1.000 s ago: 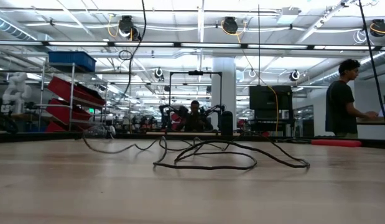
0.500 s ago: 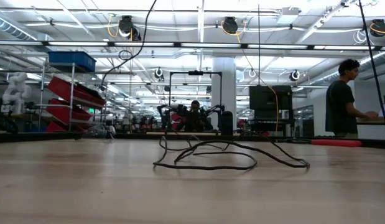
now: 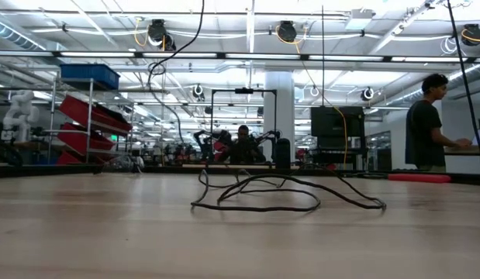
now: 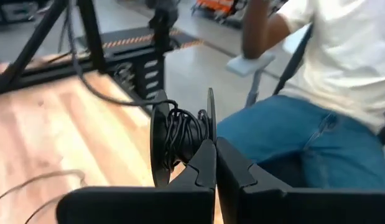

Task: Coil cords
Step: Uncoil the black cable wire from the spool

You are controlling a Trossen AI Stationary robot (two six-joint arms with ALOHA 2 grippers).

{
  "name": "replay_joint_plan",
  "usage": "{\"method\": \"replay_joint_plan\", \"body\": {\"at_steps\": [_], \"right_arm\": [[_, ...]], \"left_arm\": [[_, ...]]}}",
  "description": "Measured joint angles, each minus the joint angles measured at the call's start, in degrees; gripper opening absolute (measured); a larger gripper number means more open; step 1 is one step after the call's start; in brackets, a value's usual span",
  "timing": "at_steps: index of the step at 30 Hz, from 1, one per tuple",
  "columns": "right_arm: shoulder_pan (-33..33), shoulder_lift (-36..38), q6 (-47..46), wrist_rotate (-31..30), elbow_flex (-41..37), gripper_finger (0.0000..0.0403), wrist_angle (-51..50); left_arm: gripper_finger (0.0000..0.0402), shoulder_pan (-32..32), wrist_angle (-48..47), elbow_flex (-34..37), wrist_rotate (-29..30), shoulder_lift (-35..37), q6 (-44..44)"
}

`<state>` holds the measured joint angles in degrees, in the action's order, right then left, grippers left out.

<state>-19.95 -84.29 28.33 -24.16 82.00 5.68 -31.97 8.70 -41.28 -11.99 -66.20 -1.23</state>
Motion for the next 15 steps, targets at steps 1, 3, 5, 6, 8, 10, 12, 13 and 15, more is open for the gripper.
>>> {"method": "replay_joint_plan", "body": {"at_steps": [1,3,5,6,8,10,12,13,15], "right_arm": [[-0.53,0.19,0.03,-0.03,0.01,0.0,-0.26],[-1.22,0.5,0.04,-0.04,0.01,0.0,-0.23],[-2.17,0.8,0.02,-0.05,-0.01,0.0,-0.48],[-2.54,0.86,0.0,-0.04,0.0,0.0,-0.47],[-3.44,1.01,-0.02,-0.04,0.02,0.0,-0.74],[-4.11,1.06,-0.02,-0.03,0.02,0.0,-0.99],[-4.69,1.07,-0.07,-0.03,0.0,0.0,-1.68],[-4.91,1.07,-0.12,-0.01,0.02,0.0,-2.09],[-5.33,1.07,-0.56,0.0,0.01,0.0,-3.24]], "left_arm": [[0.0,0.0,-1.07,0.0,0.89,0.29,0.01],[0.0,0.0,-3.44,0.0,3.28,0.97,0.02],[0.0,0.0,-5.42,0.0,5.96,1.96,0.02],[0.0,0.0,-6.33,0.0,7.26,2.61,0.03],[0.0,0.02,-8.36,0.0,9.72,4.27,0.04],[0.0,0.0,-10.28,0.0,12.09,6.44,0.09],[0.0,0.0,-11.4,0.0,14.47,8.9,0.72],[0.0,-0.09,-12.14,0.0,15.73,10.28,1.51],[0.0,-0.46,-12.55,0.0,18.38,12.82,2.44]]}}
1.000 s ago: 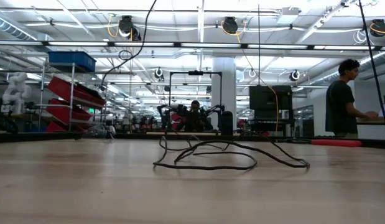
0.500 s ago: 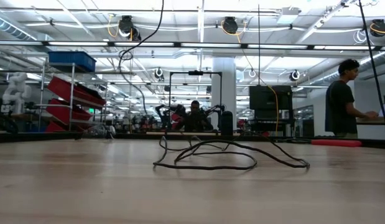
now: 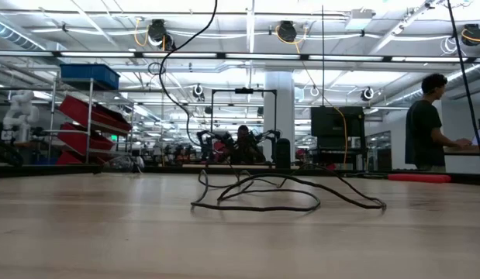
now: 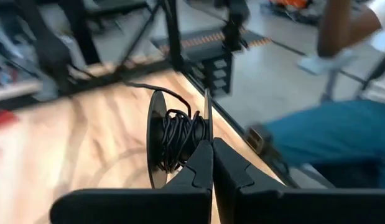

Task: Coil cords
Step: Uncoil the black cable wire from the spool

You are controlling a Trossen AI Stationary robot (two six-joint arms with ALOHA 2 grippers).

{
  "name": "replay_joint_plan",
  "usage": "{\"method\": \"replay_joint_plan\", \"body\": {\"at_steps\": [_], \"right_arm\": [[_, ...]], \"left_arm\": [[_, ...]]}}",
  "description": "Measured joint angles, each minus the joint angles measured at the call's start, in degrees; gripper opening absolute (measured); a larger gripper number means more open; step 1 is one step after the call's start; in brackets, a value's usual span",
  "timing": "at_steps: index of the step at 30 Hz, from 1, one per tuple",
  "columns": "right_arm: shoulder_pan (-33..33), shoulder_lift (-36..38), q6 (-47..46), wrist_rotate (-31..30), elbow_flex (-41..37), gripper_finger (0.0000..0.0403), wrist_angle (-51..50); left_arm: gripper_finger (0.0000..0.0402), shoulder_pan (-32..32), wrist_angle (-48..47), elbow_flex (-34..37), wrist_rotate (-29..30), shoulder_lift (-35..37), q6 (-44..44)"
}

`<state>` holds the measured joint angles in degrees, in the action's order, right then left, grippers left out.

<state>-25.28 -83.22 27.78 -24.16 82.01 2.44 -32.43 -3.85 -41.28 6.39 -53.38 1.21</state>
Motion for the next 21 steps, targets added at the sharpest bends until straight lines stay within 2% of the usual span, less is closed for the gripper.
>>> {"method": "replay_joint_plan", "body": {"at_steps": [12,21], "right_arm": [[0.15,0.0,-11.69,0.26,-0.01,0.0,-11.92],[0.46,-0.01,-21.03,1.14,0.01,0.0,-24.86]], "left_arm": [[0.0,-3.5,-1.44,0.0,13.2,10.78,9.05],[0.0,-3.97,1.92,0.0,16.64,14.27,14.89]]}}
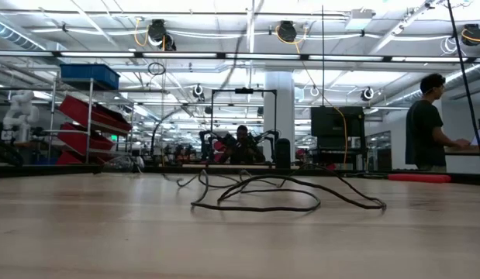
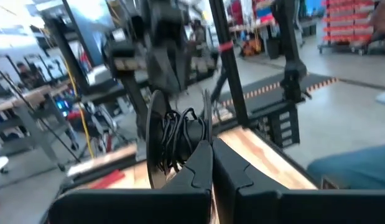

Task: Coil cords
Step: Uncoil the black cable wire from the spool

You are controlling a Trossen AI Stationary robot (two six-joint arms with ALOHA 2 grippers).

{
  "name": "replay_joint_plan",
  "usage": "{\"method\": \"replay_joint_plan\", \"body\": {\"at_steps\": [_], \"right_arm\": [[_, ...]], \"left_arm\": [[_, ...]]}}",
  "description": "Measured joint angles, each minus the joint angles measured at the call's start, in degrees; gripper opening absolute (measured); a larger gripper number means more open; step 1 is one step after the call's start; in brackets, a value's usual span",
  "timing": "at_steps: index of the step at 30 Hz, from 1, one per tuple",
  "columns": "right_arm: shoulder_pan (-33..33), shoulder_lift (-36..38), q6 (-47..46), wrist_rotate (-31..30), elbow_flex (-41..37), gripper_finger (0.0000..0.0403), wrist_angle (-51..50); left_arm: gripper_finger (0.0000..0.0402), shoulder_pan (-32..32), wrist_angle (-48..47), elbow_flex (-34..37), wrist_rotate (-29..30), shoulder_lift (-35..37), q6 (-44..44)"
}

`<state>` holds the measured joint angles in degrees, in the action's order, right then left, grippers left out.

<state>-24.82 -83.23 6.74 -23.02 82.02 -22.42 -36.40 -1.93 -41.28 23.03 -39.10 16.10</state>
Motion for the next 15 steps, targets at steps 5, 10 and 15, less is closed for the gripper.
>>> {"method": "replay_joint_plan", "body": {"at_steps": [5,10,15], "right_arm": [[1.9,-0.87,-5.39,2.61,0.0,0.0,-6.76],[4.4,-3.33,-6.04,4.68,-0.02,0.0,-8.27],[7.82,-6.99,-5.35,10.55,-0.02,0.0,-8.36]], "left_arm": [[0.0,0.0,2.95,0.0,-0.69,0.2,2.0],[0.0,0.0,6.62,0.0,-4.84,0.14,3.78],[0.0,-0.02,9.95,0.0,-11.99,0.14,3.83]]}}
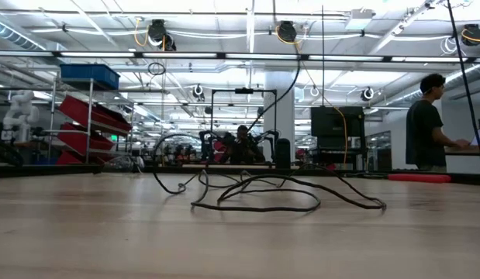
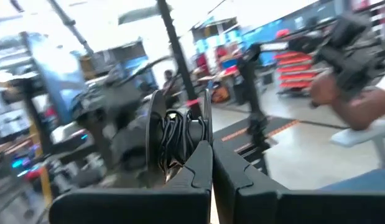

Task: Coil cords
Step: Uncoil the black cable wire from the spool

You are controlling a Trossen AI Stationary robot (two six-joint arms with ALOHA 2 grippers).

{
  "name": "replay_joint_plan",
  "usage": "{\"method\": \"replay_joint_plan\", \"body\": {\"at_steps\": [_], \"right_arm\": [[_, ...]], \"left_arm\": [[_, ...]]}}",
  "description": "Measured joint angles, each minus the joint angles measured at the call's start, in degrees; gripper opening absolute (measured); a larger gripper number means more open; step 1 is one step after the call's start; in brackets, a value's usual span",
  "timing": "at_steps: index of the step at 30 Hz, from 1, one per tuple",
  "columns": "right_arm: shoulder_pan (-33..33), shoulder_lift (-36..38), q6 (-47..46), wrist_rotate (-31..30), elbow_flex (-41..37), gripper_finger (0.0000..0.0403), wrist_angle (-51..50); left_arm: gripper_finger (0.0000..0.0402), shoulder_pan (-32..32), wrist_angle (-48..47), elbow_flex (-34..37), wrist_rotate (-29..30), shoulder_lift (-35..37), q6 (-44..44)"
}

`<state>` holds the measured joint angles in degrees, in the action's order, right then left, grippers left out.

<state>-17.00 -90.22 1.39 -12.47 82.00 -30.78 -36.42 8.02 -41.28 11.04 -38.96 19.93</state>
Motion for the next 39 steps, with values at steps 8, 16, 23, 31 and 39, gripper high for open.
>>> {"method": "replay_joint_plan", "body": {"at_steps": [8,16,23,31,39], "right_arm": [[4.12,-3.36,-0.2,0.64,-0.02,0.0007,1.48],[4.66,-4.66,7.29,5.53,0.02,0.0037,19.12],[5.76,-8.42,6.32,12.79,0.02,0.0083,17.9],[10.46,-10.2,-1.23,12.42,-0.07,0.0111,-2.09],[11.89,-8.02,2.14,9.28,-0.02,0.0112,6.54]], "left_arm": [[0.0,0.02,0.23,0.0,-2.56,-1.39,-0.09],[0.0,0.02,2.36,0.0,-2.68,-5.57,1.82],[0.0,0.02,5.54,-0.02,-2.7,-5.98,1.46],[0.0,0.0,4.95,-0.02,-2.74,-6.05,0.06],[0.0,0.02,4.64,-0.01,-2.73,-6.05,0.04]]}}
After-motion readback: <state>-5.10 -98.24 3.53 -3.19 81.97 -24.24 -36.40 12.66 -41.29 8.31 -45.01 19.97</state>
